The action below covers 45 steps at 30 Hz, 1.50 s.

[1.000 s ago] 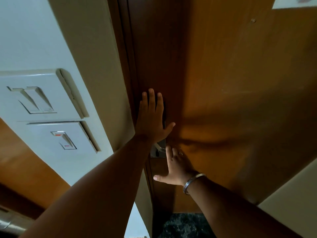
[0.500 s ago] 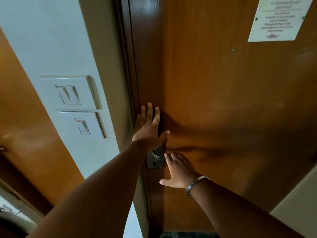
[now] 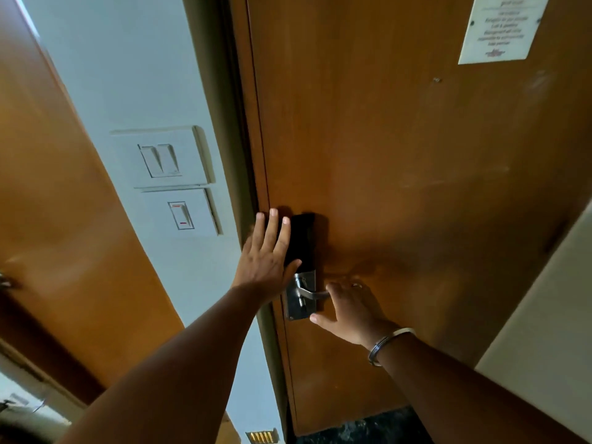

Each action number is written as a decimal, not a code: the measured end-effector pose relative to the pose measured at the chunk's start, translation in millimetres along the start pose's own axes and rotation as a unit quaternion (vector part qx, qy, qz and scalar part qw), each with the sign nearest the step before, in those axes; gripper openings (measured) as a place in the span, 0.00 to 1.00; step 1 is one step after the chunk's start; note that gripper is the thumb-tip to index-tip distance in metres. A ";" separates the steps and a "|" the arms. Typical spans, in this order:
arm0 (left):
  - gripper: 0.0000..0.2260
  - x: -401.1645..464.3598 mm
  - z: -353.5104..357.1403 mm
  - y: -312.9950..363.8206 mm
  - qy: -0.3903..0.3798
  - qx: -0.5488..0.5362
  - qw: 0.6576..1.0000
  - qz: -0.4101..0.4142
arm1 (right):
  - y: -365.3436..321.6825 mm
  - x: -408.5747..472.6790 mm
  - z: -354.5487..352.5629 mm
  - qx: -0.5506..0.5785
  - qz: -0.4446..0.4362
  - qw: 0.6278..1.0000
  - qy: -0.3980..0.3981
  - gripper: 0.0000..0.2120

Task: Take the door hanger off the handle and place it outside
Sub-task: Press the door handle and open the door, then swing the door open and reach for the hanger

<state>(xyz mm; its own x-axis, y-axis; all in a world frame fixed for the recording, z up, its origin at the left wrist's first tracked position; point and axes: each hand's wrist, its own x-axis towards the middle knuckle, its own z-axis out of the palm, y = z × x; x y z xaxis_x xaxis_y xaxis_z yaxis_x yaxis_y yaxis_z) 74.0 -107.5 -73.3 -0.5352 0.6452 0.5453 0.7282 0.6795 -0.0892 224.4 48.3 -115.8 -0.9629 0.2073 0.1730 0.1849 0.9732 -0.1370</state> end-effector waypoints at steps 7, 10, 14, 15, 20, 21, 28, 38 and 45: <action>0.36 -54.5 -12.2 -11.3 0.063 -0.067 0.986 0.141 | -39.2 -46.4 -17.3 -0.024 0.120 0.992 0.041 0.38; 0.35 -72.0 -20.0 -27.4 0.062 -0.109 0.982 0.138 | -55.5 -69.3 -23.0 -0.055 0.165 0.982 0.073 0.35; 0.30 -86.4 -29.8 -34.5 0.025 -0.147 0.978 0.143 | -80.4 -104.6 -42.8 -0.038 0.237 0.967 0.088 0.35; 0.31 -87.6 -31.7 -35.1 0.013 -0.154 0.977 0.144 | -89.2 -111.2 -49.2 -0.022 0.249 0.962 0.110 0.36; 0.35 -81.9 -35.1 -27.2 -0.028 -0.139 0.976 0.168 | -136.0 -130.5 -100.5 0.041 0.257 0.921 0.289 0.41; 0.37 -81.4 -35.2 -22.4 -0.036 -0.136 0.974 0.175 | -144.0 -133.5 -114.6 0.037 0.253 0.912 0.320 0.41; 0.37 -74.6 -37.4 47.9 -0.072 -0.135 0.957 0.248 | -182.3 -163.1 -176.8 0.069 0.235 0.883 0.401 0.44; 0.30 -86.7 -24.4 154.9 -0.100 -0.183 0.894 0.396 | -185.1 -223.4 -195.4 0.173 0.303 0.835 0.426 0.51; 0.30 -76.2 -26.6 187.7 -0.101 -0.260 0.800 0.532 | -179.0 -236.8 -205.1 0.097 0.383 0.773 0.497 0.45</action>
<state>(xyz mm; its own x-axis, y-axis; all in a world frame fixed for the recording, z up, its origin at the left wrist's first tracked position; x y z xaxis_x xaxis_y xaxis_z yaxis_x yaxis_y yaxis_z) 262.9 -38.4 -109.4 0.4847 0.8408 0.2410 0.8691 -0.4940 -0.0247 459.6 -154.5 67.8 0.0593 0.7829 0.6193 0.5000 0.5136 -0.6973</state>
